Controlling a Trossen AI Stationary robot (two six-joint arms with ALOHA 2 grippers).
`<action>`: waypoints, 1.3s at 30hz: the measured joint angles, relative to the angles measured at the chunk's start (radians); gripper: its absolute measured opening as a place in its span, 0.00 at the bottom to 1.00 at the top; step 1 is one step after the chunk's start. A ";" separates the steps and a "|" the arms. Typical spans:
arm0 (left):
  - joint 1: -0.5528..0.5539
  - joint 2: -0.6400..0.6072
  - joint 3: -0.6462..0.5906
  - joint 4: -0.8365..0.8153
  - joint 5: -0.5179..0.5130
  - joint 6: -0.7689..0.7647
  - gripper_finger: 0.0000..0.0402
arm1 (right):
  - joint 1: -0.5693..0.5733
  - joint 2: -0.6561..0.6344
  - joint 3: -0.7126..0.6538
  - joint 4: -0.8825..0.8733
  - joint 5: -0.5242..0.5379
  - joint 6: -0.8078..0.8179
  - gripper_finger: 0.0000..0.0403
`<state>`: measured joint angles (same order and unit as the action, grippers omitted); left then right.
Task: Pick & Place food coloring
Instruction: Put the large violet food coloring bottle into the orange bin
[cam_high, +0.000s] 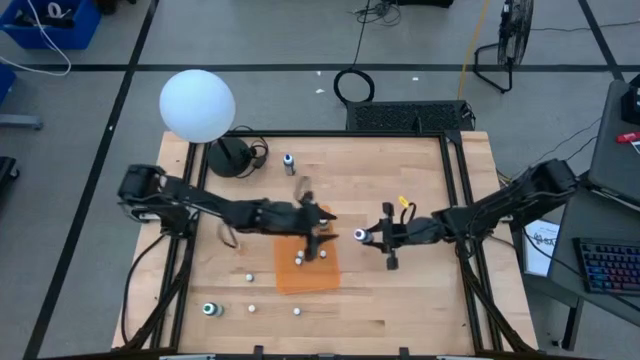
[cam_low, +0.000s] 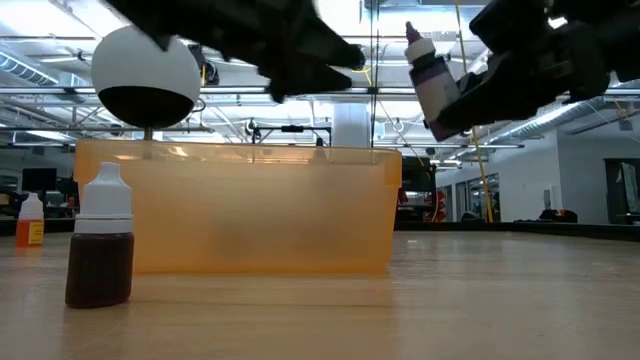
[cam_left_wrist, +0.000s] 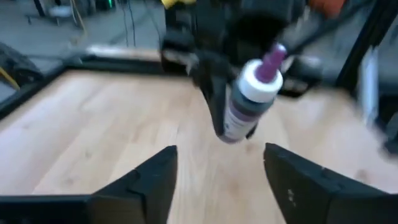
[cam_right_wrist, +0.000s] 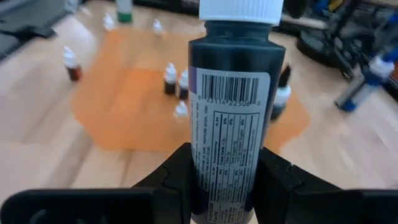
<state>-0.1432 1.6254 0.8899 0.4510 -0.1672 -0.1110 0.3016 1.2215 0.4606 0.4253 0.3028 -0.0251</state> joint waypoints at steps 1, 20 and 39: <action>-0.003 0.029 0.052 -0.068 -0.005 0.025 0.64 | 0.000 0.009 0.000 -0.003 0.013 0.010 0.26; -0.012 0.153 0.327 -0.249 0.092 0.109 0.86 | 0.016 0.055 0.000 0.024 0.011 0.066 0.26; -0.007 0.221 0.326 -0.168 0.073 0.180 0.85 | 0.016 0.054 0.002 0.012 0.011 0.089 0.26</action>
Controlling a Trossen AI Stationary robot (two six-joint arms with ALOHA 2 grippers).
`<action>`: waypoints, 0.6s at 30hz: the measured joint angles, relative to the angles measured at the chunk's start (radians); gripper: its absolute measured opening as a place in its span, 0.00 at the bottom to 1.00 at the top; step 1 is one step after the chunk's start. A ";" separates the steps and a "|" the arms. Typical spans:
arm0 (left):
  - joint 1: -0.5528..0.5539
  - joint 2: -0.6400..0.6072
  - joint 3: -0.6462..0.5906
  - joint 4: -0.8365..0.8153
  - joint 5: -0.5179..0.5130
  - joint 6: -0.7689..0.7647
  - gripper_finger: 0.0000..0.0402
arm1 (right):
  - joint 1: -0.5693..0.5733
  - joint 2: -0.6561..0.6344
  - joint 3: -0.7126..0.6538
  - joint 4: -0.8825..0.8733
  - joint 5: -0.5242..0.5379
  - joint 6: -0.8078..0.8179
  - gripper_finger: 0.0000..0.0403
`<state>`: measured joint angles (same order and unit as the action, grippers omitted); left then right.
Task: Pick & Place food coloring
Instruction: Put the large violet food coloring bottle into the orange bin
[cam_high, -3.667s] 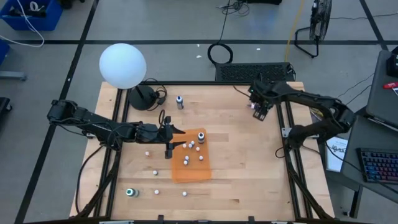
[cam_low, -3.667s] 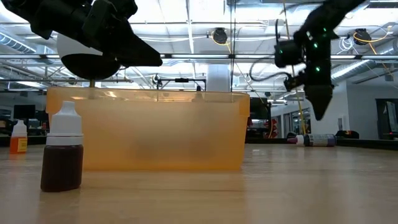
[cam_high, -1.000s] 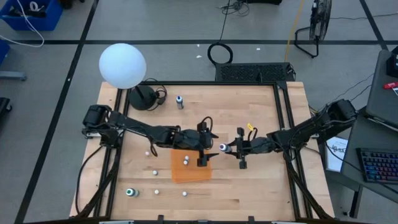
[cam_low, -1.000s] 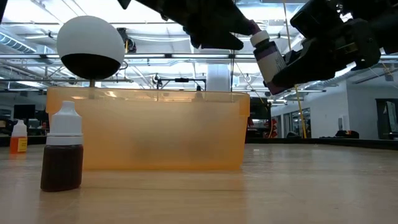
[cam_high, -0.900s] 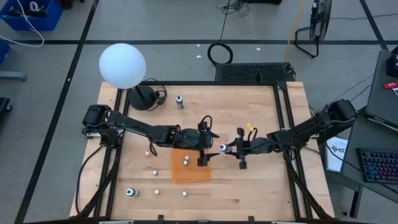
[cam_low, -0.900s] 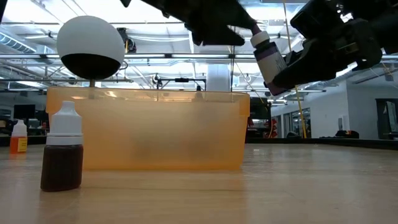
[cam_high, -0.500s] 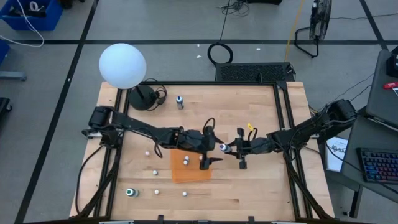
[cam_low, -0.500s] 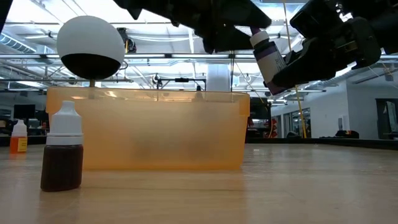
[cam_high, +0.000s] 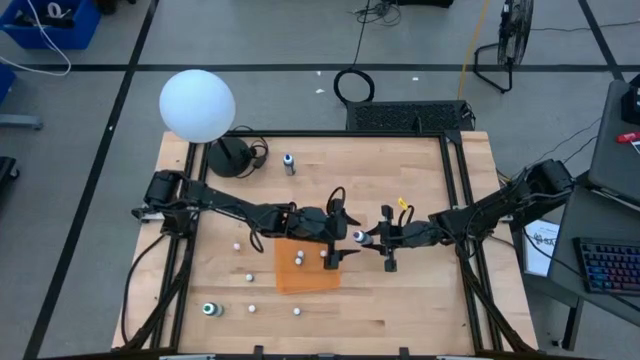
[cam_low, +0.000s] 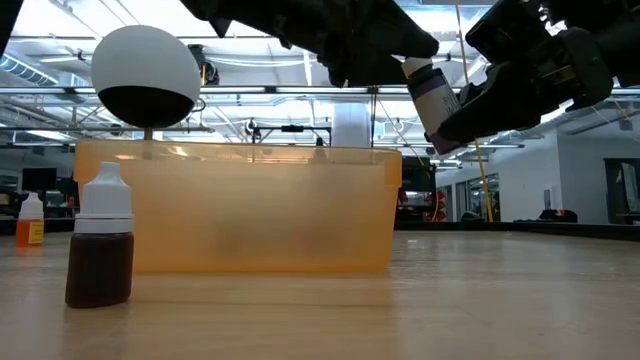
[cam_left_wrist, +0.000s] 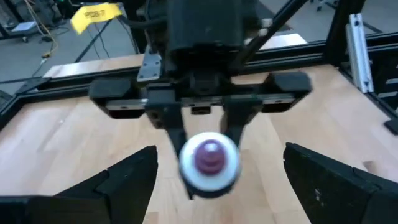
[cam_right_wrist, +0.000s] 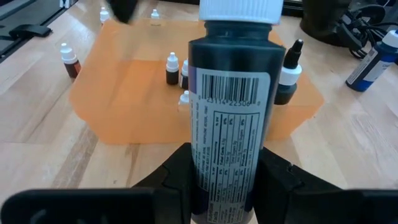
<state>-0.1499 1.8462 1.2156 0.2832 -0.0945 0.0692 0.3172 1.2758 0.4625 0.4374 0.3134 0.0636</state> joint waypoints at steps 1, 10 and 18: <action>0.001 0.000 0.000 0.001 0.000 0.000 0.84 | 0.000 0.000 0.000 0.000 0.000 0.000 0.26; 0.009 0.000 0.000 0.005 0.043 -0.003 0.54 | 0.000 0.000 0.000 0.000 -0.001 0.000 0.26; 0.033 0.000 0.000 -0.003 0.056 -0.049 0.34 | 0.000 0.000 0.000 0.003 0.000 0.001 0.26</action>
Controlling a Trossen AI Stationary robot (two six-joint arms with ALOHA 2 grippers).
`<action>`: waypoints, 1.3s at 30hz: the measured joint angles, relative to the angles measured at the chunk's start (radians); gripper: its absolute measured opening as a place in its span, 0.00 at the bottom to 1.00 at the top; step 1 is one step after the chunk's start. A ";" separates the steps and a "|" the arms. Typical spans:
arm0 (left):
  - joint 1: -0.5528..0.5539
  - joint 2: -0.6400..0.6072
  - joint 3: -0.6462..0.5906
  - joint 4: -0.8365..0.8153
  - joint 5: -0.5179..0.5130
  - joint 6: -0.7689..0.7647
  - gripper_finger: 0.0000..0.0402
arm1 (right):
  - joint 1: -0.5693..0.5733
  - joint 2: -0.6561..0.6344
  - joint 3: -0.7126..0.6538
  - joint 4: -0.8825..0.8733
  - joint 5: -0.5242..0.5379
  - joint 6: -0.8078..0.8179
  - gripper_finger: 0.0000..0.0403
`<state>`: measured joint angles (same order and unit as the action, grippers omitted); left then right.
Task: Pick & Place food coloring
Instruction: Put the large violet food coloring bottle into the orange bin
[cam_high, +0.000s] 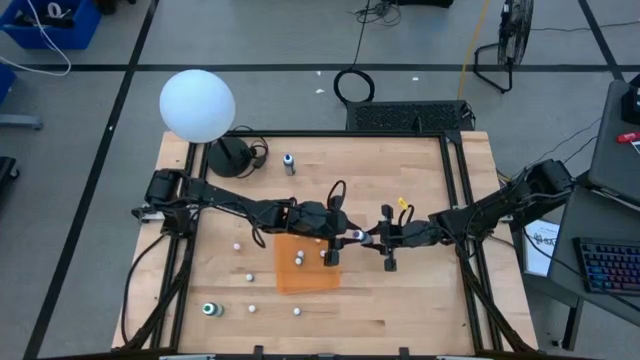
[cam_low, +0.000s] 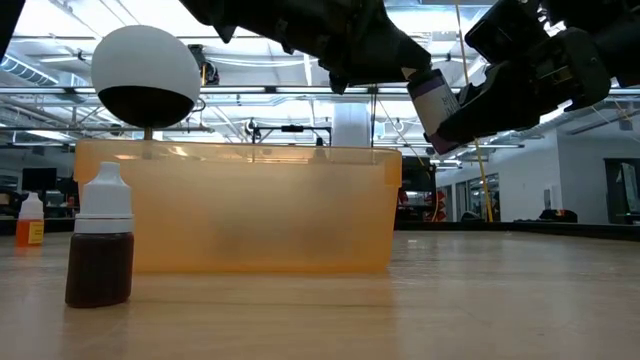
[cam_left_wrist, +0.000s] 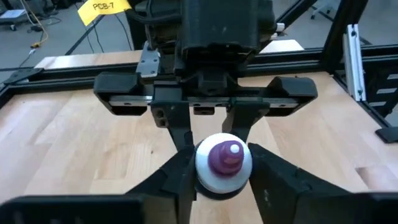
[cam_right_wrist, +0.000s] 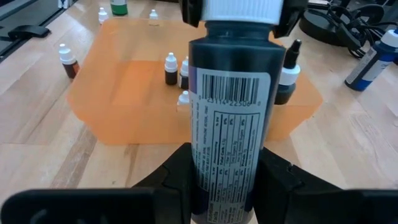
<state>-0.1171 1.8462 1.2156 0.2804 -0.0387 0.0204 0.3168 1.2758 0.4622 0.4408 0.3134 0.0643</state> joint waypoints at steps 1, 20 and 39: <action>0.001 0.000 0.000 -0.002 0.000 0.000 0.33 | 0.000 0.000 0.000 0.000 0.000 0.000 0.26; -0.151 -0.246 0.001 -0.597 -0.342 -0.041 0.31 | 0.000 -0.011 0.000 0.015 -0.001 0.061 0.63; -0.082 -0.473 -0.321 -0.777 -0.416 -0.429 0.31 | 0.000 -0.010 0.000 0.026 -0.004 0.107 0.54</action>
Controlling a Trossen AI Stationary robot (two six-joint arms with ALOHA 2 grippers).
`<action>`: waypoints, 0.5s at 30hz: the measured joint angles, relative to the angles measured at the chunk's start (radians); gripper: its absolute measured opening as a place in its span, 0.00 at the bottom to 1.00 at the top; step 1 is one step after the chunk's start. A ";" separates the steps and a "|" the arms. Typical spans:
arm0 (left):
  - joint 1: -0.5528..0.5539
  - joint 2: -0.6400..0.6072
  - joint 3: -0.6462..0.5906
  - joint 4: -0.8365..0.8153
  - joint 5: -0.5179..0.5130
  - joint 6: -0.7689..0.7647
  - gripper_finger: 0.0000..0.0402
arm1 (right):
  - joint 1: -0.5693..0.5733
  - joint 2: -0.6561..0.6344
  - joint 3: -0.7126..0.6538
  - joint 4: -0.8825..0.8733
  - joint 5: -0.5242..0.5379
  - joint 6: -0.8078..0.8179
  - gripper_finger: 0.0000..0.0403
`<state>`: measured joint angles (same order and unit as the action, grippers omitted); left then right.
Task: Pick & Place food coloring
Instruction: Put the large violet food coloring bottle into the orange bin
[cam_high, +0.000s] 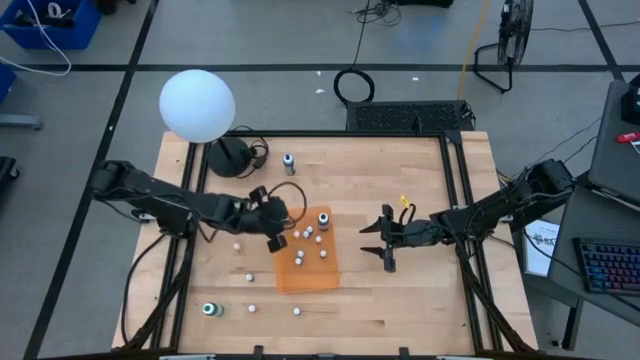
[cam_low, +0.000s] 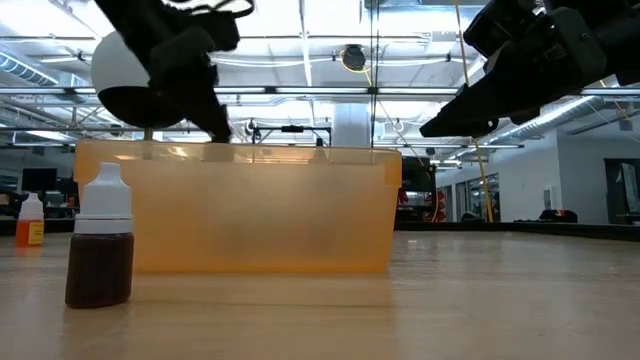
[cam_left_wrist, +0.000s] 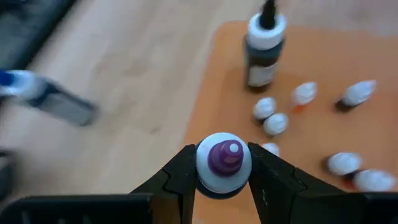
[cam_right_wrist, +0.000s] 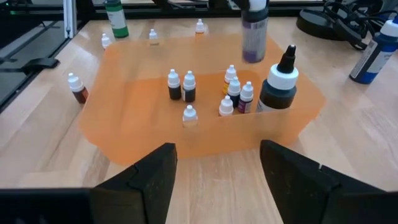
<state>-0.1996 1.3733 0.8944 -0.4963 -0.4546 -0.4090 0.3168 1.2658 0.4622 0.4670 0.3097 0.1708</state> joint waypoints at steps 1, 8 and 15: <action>0.012 -0.018 -0.028 0.047 0.041 0.006 0.31 | 0.000 0.000 0.000 0.003 0.000 0.000 0.54; 0.066 -0.034 -0.116 0.125 0.144 -0.005 0.31 | 0.000 0.000 0.000 0.016 0.001 -0.002 0.54; 0.082 -0.025 -0.147 0.160 0.167 -0.048 0.31 | 0.000 0.000 0.000 0.018 0.000 -0.002 0.53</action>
<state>-0.1181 1.3487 0.7475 -0.3361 -0.2881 -0.4570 0.3168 1.2659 0.4622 0.4846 0.3099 0.1684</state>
